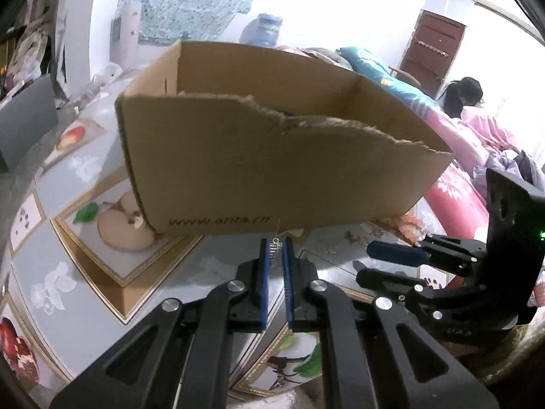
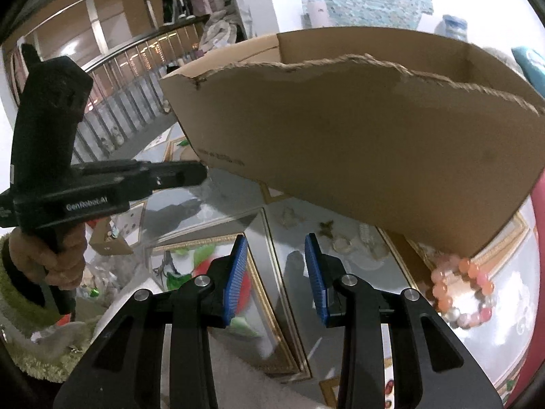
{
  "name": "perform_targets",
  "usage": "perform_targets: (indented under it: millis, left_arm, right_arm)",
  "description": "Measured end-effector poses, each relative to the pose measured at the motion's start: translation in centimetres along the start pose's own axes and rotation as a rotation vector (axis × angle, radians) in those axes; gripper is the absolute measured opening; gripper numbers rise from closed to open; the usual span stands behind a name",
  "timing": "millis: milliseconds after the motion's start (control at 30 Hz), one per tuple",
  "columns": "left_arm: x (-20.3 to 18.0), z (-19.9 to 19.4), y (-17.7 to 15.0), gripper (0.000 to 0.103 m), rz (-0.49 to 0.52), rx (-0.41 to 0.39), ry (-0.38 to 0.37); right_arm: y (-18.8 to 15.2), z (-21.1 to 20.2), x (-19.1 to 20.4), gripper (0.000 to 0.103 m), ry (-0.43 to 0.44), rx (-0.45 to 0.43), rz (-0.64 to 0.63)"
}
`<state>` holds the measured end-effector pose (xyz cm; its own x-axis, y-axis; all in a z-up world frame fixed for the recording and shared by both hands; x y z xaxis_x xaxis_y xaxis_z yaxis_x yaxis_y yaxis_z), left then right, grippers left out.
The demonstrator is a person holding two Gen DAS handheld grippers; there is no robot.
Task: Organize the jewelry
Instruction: 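Close the right gripper on the gold butterfly earring while the left gripper holds the silver earring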
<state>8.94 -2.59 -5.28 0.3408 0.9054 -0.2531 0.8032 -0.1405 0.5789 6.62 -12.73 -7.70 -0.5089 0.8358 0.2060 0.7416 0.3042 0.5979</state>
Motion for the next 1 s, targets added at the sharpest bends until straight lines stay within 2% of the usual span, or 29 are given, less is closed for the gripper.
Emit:
perform_targets:
  millis: [167, 400, 800, 933, 1000]
  left_arm:
    - [0.1, 0.6, -0.1, 0.007, 0.003, 0.002, 0.007]
    - [0.5, 1.4, -0.4, 0.007, 0.003, 0.014, 0.003]
    - [0.6, 1.9, -0.3, 0.007, -0.006, 0.023, -0.005]
    - [0.7, 2.1, -0.3, 0.007, -0.008, 0.025, -0.005]
    - [0.7, 2.1, -0.3, 0.007, -0.008, 0.025, -0.006]
  right_arm:
    - [0.7, 0.8, 0.2, 0.031, -0.042, 0.008, -0.054]
    - [1.6, 2.0, 0.0, 0.029, -0.063, 0.035, -0.063]
    - [2.0, 2.8, 0.3, 0.027, -0.169, 0.037, -0.093]
    - [2.1, 2.9, 0.2, 0.018, -0.197, 0.036, -0.086]
    - [2.2, 3.1, 0.3, 0.018, -0.201, 0.037, -0.085]
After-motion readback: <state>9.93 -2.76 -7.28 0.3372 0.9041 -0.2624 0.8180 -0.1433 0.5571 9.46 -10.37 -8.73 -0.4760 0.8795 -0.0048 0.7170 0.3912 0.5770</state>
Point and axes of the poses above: each gripper's, at about its wrist camera, not at the fingertips, and z roughly the way its jaws point, x to its left, y to its top, the point moved 8 cm from there along z, roughly the way its jaws point, and after that the axes turned 7 degrees about x, right-handed, at the moved point
